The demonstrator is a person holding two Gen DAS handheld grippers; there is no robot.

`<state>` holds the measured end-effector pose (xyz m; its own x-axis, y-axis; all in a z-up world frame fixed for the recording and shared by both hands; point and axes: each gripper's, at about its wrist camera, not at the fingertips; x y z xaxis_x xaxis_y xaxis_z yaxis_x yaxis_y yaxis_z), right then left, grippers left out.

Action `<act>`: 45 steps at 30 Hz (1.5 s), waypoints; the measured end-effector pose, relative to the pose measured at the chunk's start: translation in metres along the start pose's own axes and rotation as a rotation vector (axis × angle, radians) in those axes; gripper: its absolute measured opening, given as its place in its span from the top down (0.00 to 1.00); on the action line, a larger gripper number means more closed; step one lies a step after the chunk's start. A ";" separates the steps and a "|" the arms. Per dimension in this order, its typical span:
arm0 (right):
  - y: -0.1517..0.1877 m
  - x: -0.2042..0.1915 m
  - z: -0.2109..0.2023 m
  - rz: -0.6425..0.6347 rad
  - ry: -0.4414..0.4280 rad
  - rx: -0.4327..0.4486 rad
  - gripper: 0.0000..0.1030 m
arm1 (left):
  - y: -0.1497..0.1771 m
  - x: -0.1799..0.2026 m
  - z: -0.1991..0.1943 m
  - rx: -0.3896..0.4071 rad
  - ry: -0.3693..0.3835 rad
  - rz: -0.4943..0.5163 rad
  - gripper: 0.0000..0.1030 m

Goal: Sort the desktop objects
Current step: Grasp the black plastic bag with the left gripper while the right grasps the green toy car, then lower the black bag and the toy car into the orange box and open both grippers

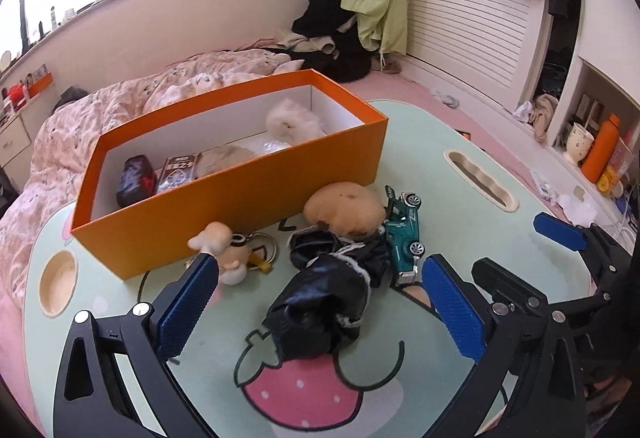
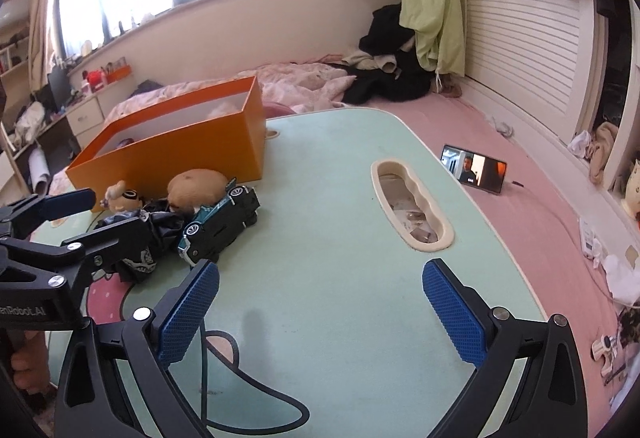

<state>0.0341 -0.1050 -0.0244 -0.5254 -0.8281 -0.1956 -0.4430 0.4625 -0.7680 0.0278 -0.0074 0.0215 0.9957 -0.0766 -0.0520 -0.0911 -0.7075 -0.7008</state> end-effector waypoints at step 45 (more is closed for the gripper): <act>-0.020 -0.023 0.019 -0.068 -0.123 -0.101 0.78 | 0.058 -0.030 -0.036 0.018 -0.022 -0.055 0.62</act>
Point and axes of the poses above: each gripper's, at about its wrist camera, not at the fingertips, and z roughly the way its jaws point, x to its right, y to its underside, and after that the axes turned 1 degree about y, right-handed
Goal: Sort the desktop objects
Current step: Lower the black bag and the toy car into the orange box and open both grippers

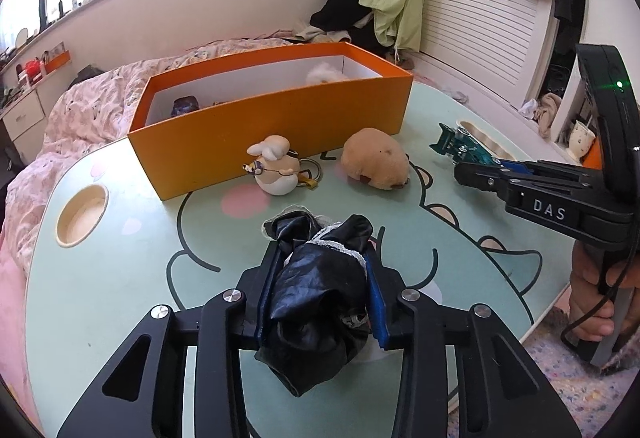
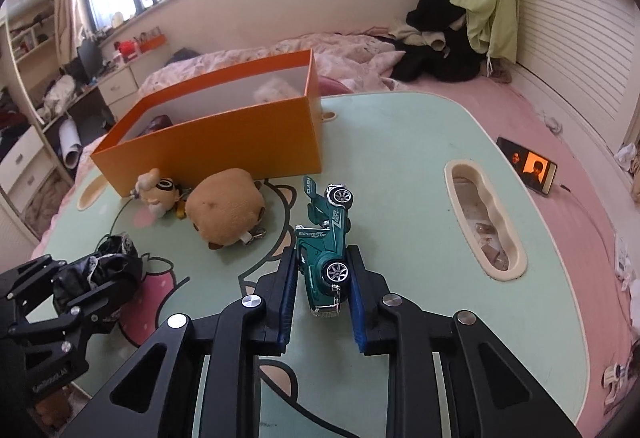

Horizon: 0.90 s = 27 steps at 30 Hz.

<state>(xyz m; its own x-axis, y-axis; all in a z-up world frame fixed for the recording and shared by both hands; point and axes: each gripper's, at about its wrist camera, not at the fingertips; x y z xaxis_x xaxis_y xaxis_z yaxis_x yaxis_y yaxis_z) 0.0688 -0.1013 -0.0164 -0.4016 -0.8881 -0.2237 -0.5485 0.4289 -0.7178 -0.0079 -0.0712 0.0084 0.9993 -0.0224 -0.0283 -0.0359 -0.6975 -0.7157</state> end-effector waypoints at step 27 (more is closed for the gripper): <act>-0.147 -0.050 0.070 -0.044 -0.131 -0.010 0.69 | -0.136 -0.101 0.062 -0.009 -0.026 -0.269 0.43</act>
Point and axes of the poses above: each gripper's, at about its wrist camera, not at the fingertips, and z roughly the way its jaws point, x to its right, y to its underside, and after that the axes turned 1 degree about y, right-handed
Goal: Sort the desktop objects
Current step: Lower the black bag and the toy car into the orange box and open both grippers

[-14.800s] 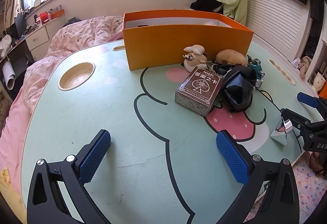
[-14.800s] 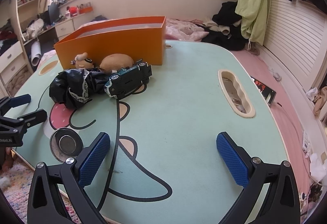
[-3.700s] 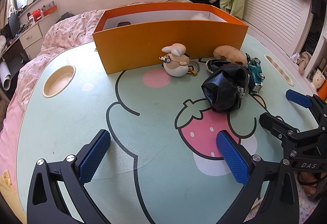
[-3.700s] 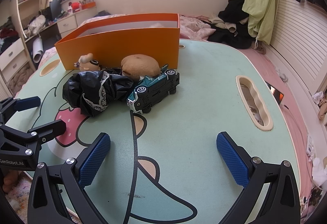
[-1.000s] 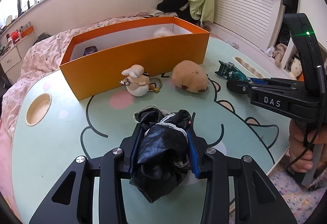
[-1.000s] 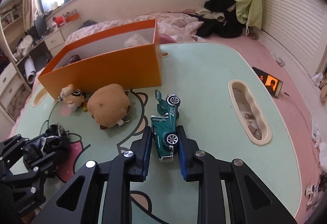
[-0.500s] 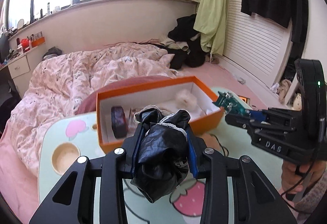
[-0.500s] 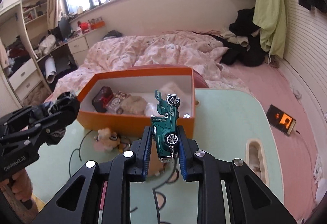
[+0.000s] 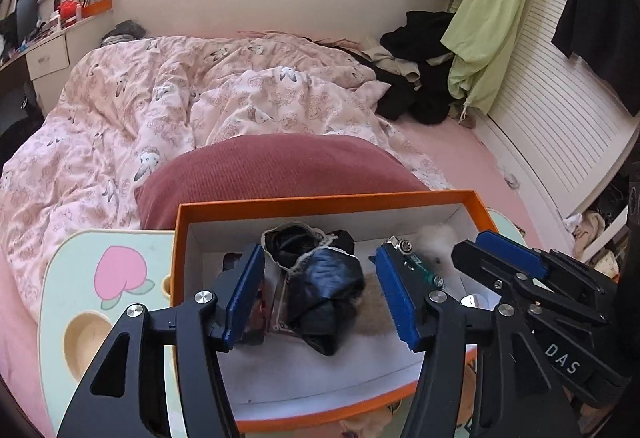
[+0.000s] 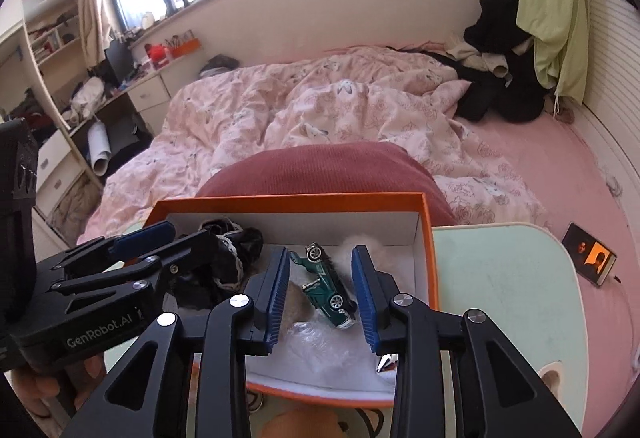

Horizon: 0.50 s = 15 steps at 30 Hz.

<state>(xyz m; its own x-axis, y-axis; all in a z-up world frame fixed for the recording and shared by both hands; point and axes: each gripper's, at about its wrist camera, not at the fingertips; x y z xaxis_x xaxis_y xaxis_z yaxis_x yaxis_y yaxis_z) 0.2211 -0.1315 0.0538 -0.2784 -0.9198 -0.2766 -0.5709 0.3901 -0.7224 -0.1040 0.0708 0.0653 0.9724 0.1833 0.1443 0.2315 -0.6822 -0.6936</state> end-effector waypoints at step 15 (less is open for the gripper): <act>0.139 -0.018 -0.060 -0.126 0.140 -0.052 0.24 | 0.129 0.010 -0.052 -0.002 -0.121 0.045 0.19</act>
Point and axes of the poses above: each gripper's, at about its wrist camera, not at the fingertips, and z roughly the way its jaws point, x to its right, y to its underside, and after that the axes turned 1 degree about y, right-handed
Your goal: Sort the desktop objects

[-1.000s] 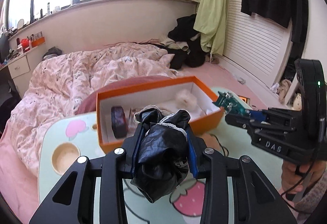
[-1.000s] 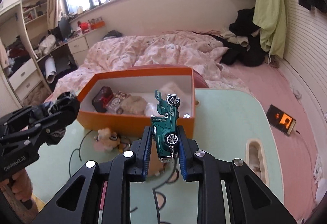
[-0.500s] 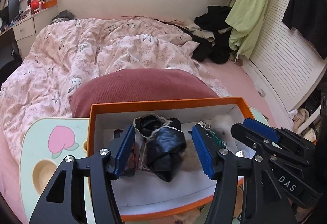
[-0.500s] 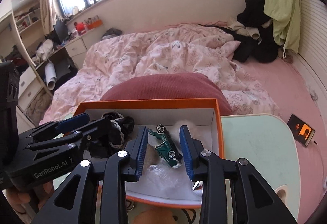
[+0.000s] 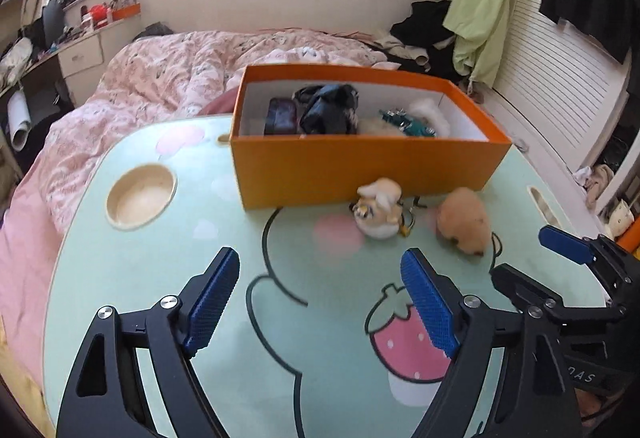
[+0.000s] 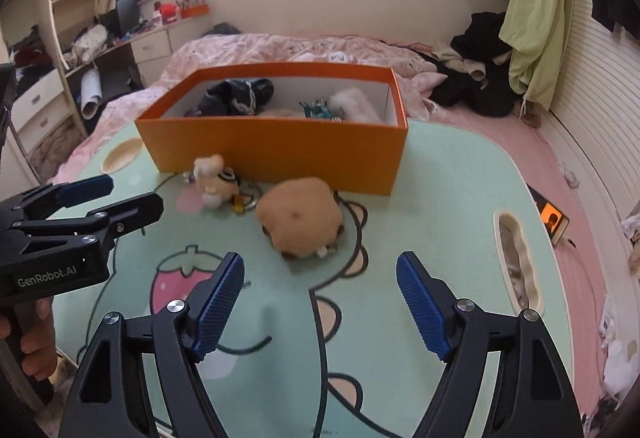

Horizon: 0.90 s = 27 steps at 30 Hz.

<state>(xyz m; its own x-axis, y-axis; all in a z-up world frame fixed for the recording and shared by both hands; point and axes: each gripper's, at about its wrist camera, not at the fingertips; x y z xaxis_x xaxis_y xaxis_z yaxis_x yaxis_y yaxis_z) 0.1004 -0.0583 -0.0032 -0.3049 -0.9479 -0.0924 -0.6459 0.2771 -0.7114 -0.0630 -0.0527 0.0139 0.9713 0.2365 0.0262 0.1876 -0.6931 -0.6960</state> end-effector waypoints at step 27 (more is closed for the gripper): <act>0.024 0.008 0.019 0.038 0.044 -0.080 0.00 | 0.025 0.006 0.023 -0.093 0.017 0.149 0.00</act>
<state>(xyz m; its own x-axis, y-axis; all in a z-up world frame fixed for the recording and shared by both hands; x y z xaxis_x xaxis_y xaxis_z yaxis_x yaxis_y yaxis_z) 0.0955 -0.0620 -0.0341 -0.3597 -0.9290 -0.0867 -0.6865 0.3265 -0.6497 -0.0557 -0.0530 -0.0195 0.9915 0.1159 -0.0594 0.0538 -0.7798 -0.6237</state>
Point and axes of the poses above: each gripper's, at about its wrist camera, not at the fingertips, and z roughly the way its jaws point, x to its right, y to its underside, and after that the axes turned 1 degree about y, right-handed
